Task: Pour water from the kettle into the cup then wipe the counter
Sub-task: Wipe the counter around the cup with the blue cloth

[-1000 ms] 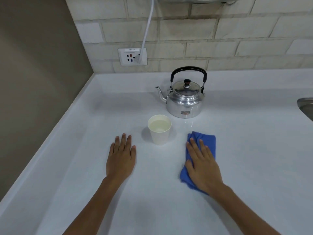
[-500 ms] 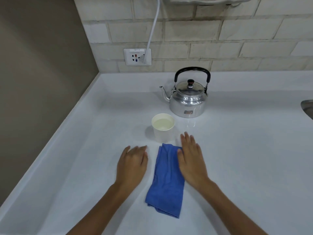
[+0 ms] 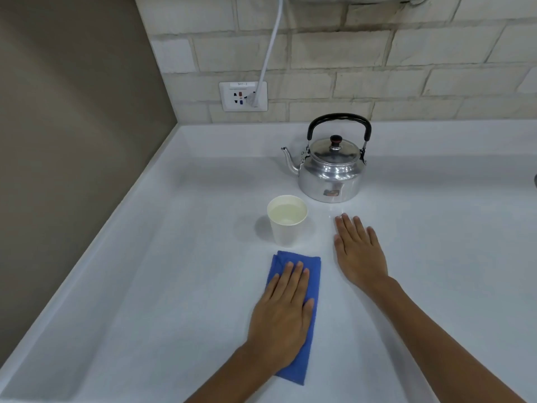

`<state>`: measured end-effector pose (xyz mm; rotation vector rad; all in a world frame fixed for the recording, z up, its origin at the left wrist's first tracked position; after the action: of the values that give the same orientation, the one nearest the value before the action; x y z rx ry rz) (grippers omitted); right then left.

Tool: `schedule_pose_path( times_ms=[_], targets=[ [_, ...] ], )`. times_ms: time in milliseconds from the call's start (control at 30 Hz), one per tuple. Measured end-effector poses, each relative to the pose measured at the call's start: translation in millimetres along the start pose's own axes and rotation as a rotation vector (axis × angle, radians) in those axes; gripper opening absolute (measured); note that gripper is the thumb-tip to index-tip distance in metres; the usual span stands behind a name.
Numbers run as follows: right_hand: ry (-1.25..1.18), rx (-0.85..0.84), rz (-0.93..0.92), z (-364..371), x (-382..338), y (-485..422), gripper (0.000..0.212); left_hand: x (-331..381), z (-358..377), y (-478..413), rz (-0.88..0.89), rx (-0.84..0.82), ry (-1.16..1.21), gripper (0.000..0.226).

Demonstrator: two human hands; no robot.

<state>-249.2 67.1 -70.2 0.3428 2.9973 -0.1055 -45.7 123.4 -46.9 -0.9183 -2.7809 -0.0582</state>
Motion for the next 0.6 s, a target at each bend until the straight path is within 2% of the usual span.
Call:
schedule_pose_path(
  times_ms=[67, 233, 267, 400, 500, 600],
  targets=[
    [-0.002, 0.007, 0.007, 0.6, 0.1, 0.1, 0.050, -21.6, -2.5, 11.2, 0.000, -0.007, -0.022, 0.055],
    [0.021, 0.026, 0.023, 4.6, -2.0, -0.5, 0.051, -108.4, -22.6, 10.8, -0.135, 0.135, -0.058, 0.062],
    [0.022, 0.025, 0.028, 5.4, -2.6, -0.8, 0.051, -125.3, -24.2, 3.0, -0.176, 0.179, -0.033, 0.063],
    [0.030, 0.021, 0.035, 6.9, -3.8, -2.6, 0.052, -151.1, -19.6, -65.4, -0.314, 0.157, 0.041, 0.050],
    [0.036, 0.027, 0.034, 7.9, -3.7, -3.3, 0.052, -129.5, -15.8, -113.6, -0.255, 0.166, 0.033, 0.049],
    [0.025, 0.043, 0.027, 8.1, -2.3, -3.3, 0.052, -121.6, -4.9, -113.5, -0.133, 0.136, 0.043, 0.049]
  ],
)
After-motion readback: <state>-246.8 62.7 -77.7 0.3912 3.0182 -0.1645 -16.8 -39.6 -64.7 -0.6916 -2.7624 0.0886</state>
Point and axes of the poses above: each hand's wrist, its own y-axis away from the middle knuckle, its own z-axis out of the palm, x = y × z, the point moved 1 cm from there along -y, towards the middle knuckle, and after that the axes turned 4 degrees about y, right-handed, at the moved point
